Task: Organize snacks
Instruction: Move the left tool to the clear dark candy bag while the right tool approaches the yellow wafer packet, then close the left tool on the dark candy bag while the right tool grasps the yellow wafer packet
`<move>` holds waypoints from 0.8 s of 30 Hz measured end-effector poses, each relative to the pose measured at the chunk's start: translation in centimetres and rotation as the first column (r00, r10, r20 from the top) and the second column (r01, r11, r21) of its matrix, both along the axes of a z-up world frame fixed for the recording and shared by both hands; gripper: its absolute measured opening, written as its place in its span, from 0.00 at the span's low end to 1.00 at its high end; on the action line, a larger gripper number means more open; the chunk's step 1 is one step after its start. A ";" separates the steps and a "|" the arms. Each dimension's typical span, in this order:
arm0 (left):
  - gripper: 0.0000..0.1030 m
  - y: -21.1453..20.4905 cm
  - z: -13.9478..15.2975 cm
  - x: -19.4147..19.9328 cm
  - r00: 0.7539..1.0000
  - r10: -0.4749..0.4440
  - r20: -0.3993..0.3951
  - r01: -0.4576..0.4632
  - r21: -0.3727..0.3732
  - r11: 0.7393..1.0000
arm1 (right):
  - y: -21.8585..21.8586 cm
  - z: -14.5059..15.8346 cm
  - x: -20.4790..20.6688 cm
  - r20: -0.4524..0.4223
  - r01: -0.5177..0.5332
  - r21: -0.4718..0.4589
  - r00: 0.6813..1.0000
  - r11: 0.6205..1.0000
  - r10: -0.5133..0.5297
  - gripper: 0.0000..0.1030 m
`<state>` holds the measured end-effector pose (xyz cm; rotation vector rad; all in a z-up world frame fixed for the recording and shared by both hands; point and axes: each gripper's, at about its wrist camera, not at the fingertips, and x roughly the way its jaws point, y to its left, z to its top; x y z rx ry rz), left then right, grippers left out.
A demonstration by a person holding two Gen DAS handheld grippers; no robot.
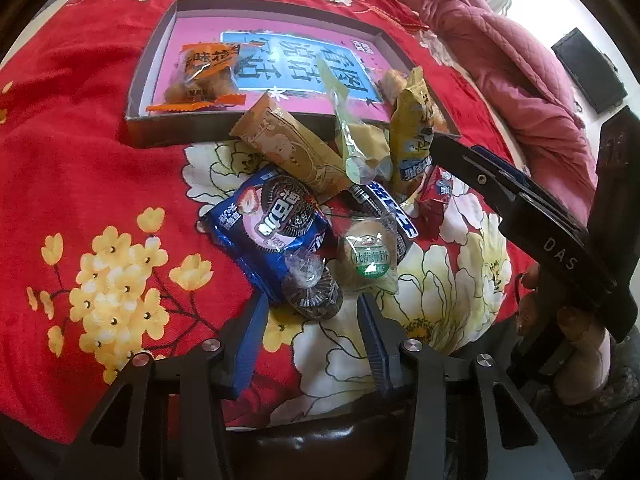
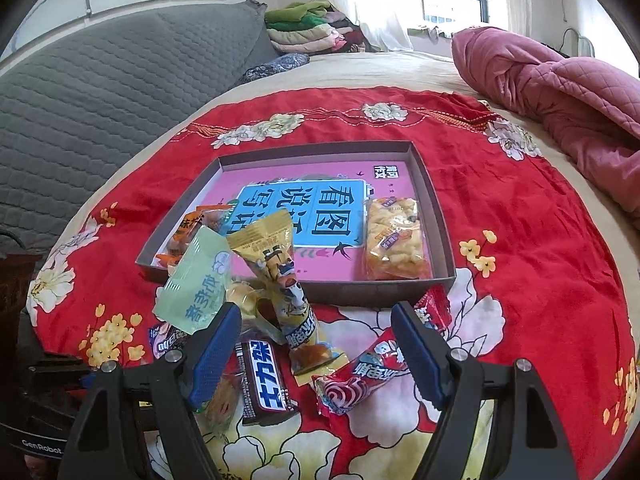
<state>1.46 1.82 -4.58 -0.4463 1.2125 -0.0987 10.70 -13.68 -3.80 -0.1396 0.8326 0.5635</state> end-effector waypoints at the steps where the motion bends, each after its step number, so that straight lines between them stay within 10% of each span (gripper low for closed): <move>1: 0.45 -0.1 0.0 0.0 1.000 0.000 0.002 0.000 0.002 1.000 | 0.0 0.0 0.0 0.000 0.001 -0.002 1.000 1.000 -0.001 0.75; 24: 0.30 -0.3 -0.1 0.9 1.000 -0.004 0.013 0.004 0.027 1.000 | 1.0 -2.0 1.6 -0.020 -0.039 -0.015 0.999 0.999 0.039 0.57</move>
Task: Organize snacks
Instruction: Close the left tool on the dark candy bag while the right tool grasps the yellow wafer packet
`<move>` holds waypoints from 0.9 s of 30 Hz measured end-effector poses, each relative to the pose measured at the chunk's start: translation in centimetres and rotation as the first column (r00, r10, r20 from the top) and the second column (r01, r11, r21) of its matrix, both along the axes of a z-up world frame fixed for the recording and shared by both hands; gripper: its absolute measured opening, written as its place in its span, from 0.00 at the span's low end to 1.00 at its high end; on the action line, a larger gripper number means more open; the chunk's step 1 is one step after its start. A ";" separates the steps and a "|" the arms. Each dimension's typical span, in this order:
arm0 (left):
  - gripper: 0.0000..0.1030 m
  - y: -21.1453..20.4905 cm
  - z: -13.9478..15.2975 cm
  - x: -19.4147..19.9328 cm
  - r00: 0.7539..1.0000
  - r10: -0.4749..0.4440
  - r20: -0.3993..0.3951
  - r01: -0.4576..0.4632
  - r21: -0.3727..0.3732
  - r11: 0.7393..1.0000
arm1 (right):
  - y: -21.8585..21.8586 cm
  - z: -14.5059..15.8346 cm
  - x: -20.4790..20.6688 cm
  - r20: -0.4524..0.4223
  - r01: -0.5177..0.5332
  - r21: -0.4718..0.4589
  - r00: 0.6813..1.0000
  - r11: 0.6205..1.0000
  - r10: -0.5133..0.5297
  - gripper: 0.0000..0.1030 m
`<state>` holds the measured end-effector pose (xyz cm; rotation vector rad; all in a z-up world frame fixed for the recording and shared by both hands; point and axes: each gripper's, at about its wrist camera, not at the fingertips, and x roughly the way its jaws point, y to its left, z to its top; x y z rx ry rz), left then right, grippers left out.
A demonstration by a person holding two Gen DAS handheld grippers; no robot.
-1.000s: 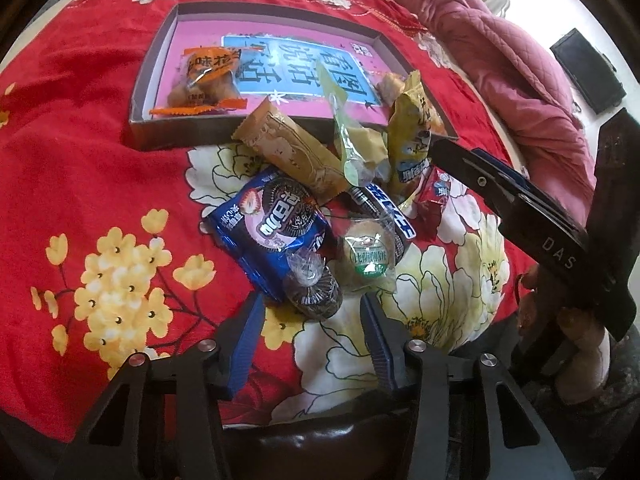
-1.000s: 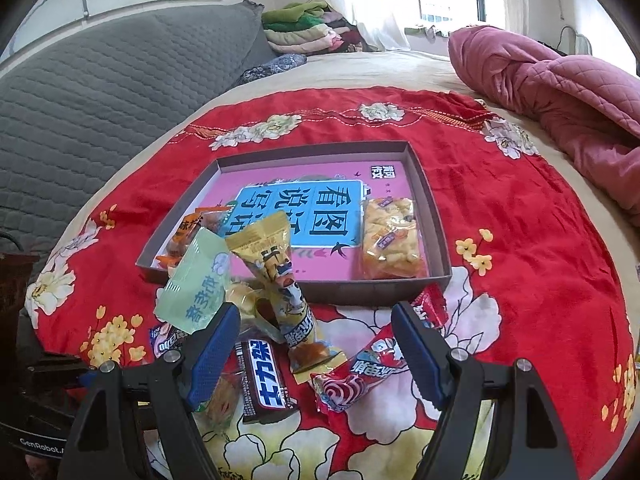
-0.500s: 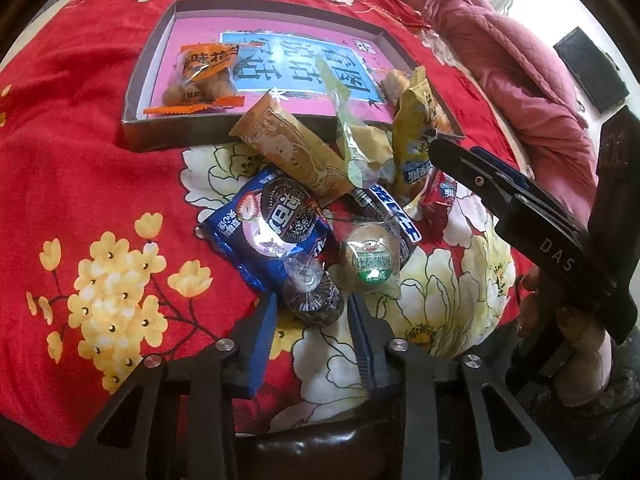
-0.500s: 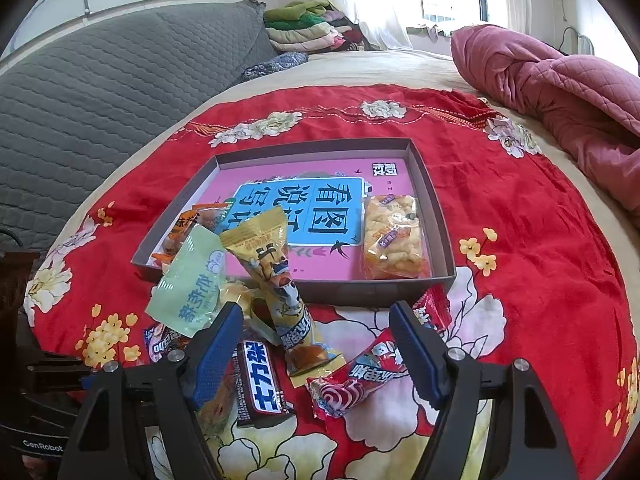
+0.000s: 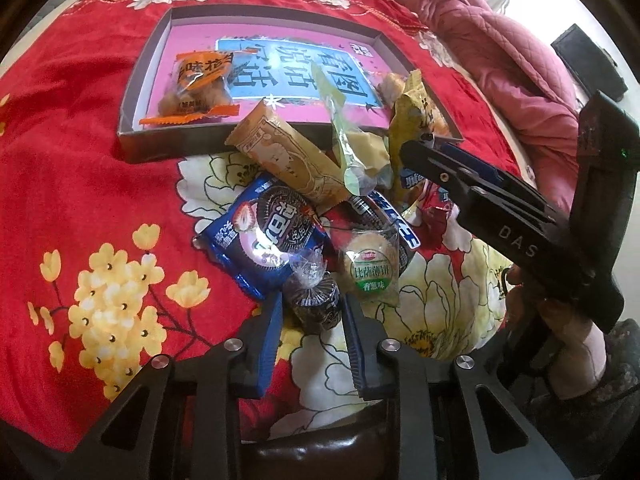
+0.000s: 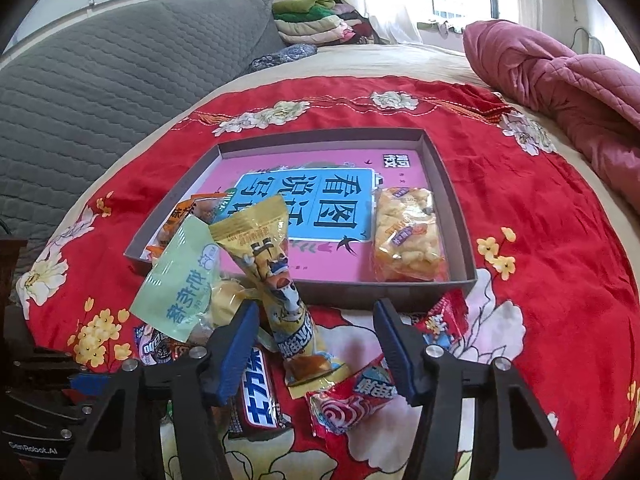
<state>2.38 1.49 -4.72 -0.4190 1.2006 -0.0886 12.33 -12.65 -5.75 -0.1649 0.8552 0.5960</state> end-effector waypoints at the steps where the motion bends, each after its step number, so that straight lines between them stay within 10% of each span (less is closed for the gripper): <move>1: 0.30 0.0 -0.1 0.1 1.000 0.001 -0.002 -0.001 0.000 1.000 | 0.2 -0.1 0.0 0.000 -0.004 -0.005 1.000 1.000 0.004 0.55; 11: 0.30 -0.1 -0.5 0.4 1.000 0.006 -0.015 -0.006 -0.003 1.000 | 1.1 -1.1 0.3 -0.014 -0.056 -0.002 0.998 0.998 0.056 0.27; 27: 0.27 -0.1 -1.0 0.7 1.000 -0.001 -0.017 0.001 -0.016 1.000 | -0.1 -0.5 0.4 -0.041 -0.037 0.072 0.998 0.997 0.040 0.19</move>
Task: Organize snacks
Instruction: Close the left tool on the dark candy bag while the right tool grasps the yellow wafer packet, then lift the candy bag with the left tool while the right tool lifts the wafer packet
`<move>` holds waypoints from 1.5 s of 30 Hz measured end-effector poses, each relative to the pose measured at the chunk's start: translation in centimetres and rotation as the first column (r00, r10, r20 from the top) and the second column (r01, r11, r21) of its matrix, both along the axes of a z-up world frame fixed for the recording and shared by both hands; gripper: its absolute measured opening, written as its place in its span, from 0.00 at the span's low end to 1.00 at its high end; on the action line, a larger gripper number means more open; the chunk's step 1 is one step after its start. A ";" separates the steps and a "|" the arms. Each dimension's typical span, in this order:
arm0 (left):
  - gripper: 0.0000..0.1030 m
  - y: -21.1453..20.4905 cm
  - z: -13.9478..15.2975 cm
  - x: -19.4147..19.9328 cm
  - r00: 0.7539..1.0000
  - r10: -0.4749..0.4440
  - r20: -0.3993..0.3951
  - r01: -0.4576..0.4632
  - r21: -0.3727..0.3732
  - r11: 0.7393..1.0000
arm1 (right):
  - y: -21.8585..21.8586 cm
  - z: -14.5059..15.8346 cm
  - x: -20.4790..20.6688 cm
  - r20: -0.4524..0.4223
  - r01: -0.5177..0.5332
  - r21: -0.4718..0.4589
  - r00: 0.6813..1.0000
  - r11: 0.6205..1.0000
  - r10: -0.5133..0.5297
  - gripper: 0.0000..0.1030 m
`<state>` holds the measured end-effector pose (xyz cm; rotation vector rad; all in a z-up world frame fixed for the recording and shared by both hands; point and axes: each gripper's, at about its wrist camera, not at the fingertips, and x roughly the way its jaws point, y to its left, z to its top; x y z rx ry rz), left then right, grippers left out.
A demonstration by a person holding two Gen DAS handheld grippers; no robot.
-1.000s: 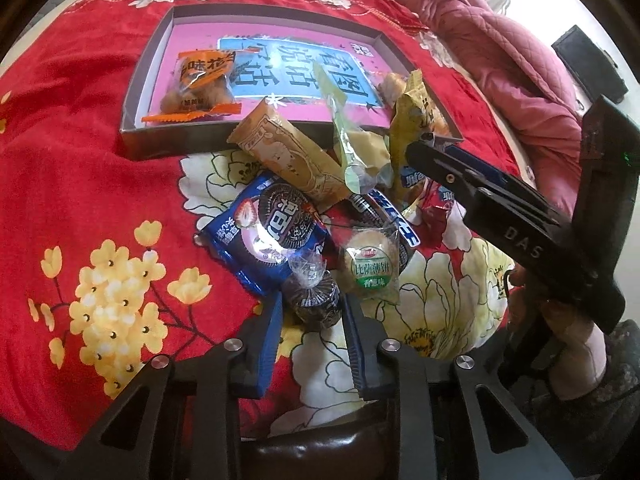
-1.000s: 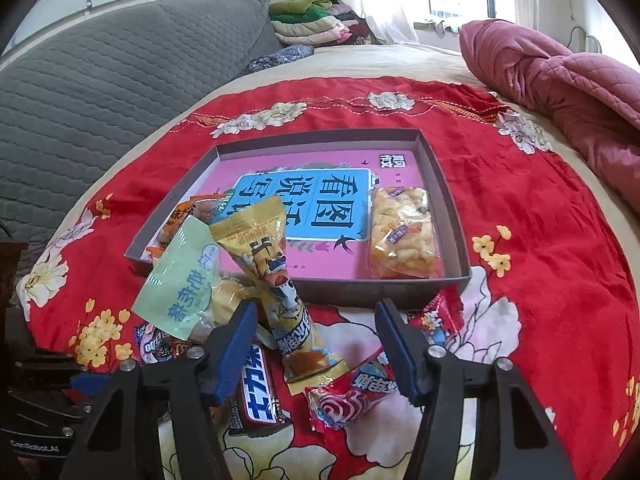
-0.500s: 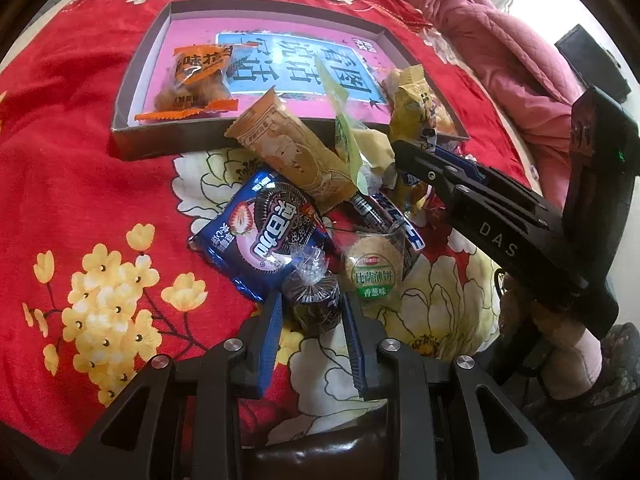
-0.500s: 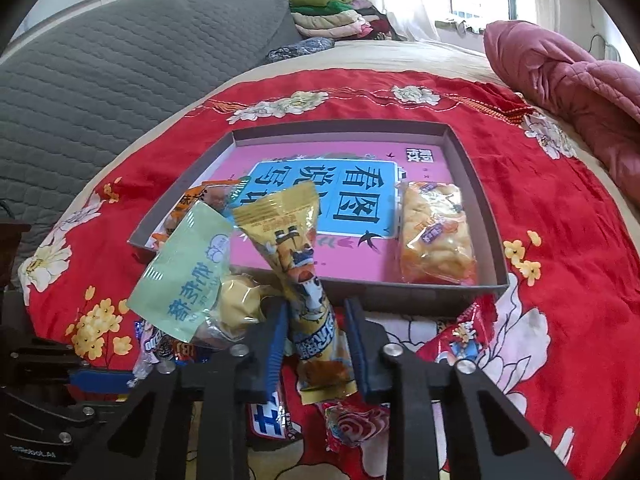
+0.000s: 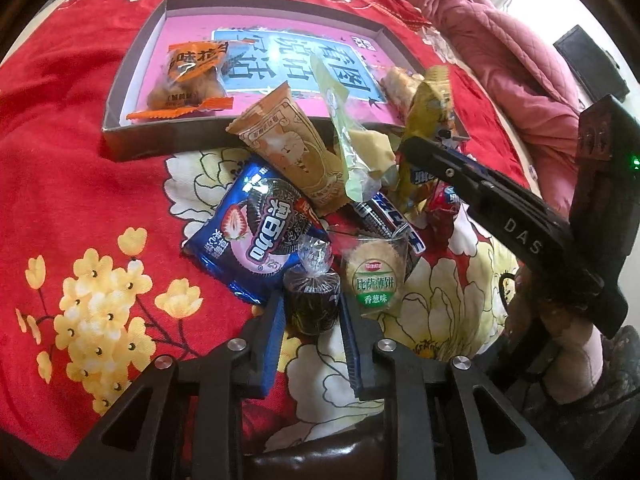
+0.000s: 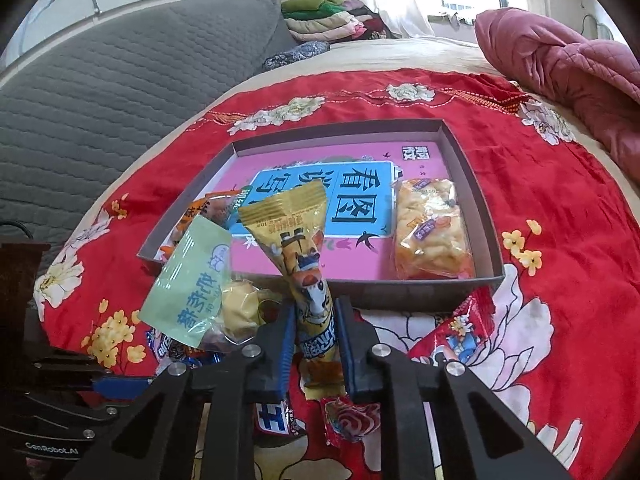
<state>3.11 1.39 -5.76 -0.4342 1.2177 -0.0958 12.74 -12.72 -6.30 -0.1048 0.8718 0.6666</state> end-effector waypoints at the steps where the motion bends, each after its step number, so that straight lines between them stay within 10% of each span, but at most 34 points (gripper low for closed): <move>1: 0.27 0.0 0.0 0.0 1.000 0.000 0.001 0.000 -0.001 1.000 | -0.1 0.2 0.0 0.007 0.001 0.005 1.000 1.000 -0.001 0.19; 45: 0.27 2.6 4.3 -1.1 0.983 0.078 0.169 -0.083 0.025 0.996 | 0.4 -0.4 0.4 -0.004 -0.020 0.018 1.000 1.000 0.020 0.16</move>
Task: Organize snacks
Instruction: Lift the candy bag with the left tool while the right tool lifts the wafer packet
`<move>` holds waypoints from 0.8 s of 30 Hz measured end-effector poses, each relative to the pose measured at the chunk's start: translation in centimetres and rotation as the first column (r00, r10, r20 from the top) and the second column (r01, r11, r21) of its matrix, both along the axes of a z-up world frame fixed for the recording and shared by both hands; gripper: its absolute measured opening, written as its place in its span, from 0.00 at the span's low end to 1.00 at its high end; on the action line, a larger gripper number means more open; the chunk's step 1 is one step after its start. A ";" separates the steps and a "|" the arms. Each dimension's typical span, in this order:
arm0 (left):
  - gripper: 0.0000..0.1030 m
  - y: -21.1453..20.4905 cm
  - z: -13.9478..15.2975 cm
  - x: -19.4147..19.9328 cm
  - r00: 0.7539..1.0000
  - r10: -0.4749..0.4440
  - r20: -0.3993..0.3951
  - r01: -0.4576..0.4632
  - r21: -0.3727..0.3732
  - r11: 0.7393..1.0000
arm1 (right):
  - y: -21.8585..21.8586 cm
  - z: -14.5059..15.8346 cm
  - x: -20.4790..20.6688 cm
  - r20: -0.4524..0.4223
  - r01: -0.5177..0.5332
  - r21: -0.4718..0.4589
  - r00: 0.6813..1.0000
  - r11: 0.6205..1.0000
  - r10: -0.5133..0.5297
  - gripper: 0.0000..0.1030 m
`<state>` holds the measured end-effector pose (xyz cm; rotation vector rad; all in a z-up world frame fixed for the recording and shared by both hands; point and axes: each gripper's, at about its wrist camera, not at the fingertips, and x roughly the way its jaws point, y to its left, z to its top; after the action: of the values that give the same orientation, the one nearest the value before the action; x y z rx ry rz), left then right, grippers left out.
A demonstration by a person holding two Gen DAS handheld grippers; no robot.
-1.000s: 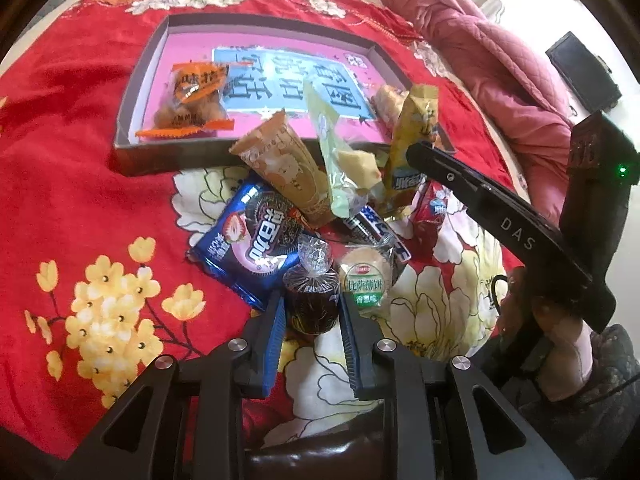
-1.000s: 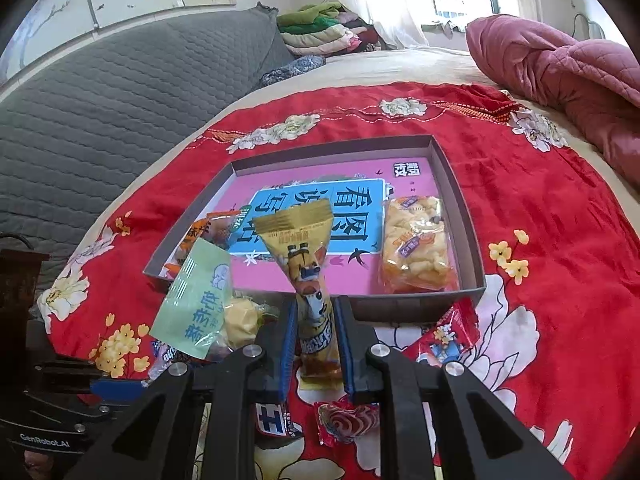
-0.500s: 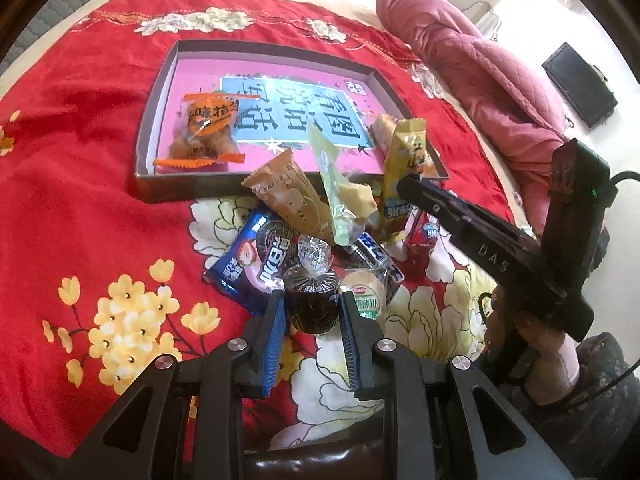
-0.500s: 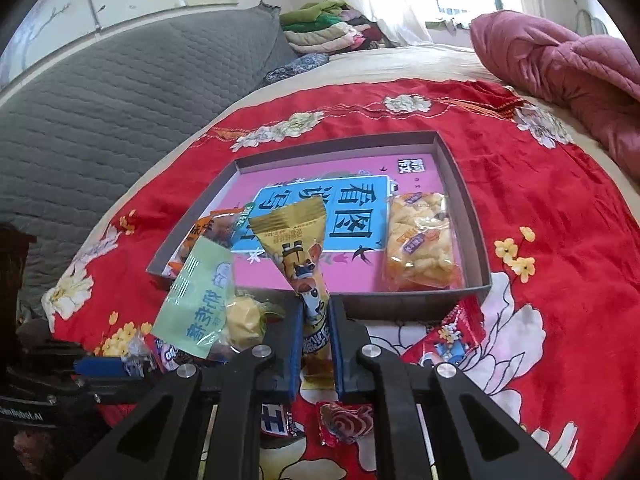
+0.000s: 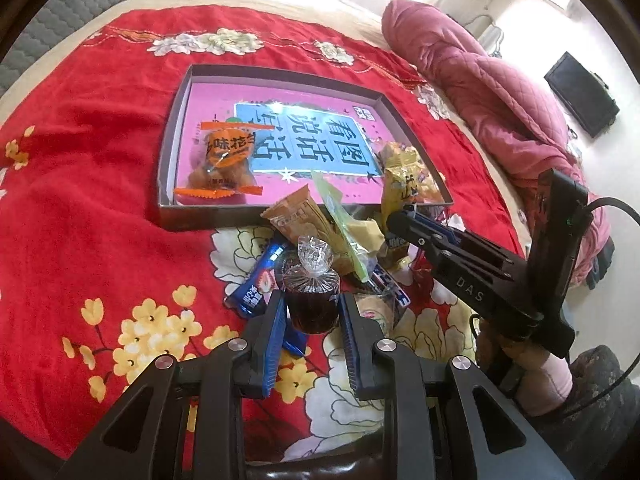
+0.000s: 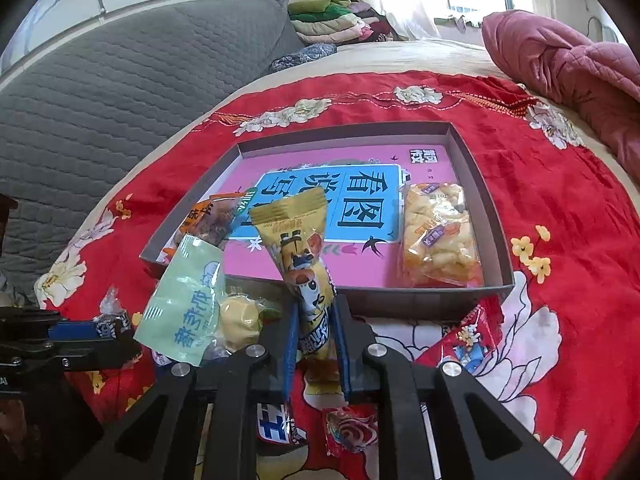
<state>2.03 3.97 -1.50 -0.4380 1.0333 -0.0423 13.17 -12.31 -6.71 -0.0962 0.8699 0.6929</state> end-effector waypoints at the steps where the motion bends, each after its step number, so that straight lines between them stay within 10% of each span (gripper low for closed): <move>1: 0.27 0.1 0.0 0.0 1.000 0.004 0.002 -0.004 0.000 1.000 | -0.2 0.0 0.0 -0.003 0.004 0.007 1.000 1.000 -0.004 0.15; 24: 0.27 0.1 2.9 1.2 0.996 0.022 0.087 -0.027 0.064 0.998 | -2.3 4.1 -0.6 0.043 0.024 0.142 0.999 0.990 -0.030 0.13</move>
<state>3.25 4.08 1.37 -0.3868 0.9419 -0.0055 12.54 -14.61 -2.60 0.0274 0.7755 0.7225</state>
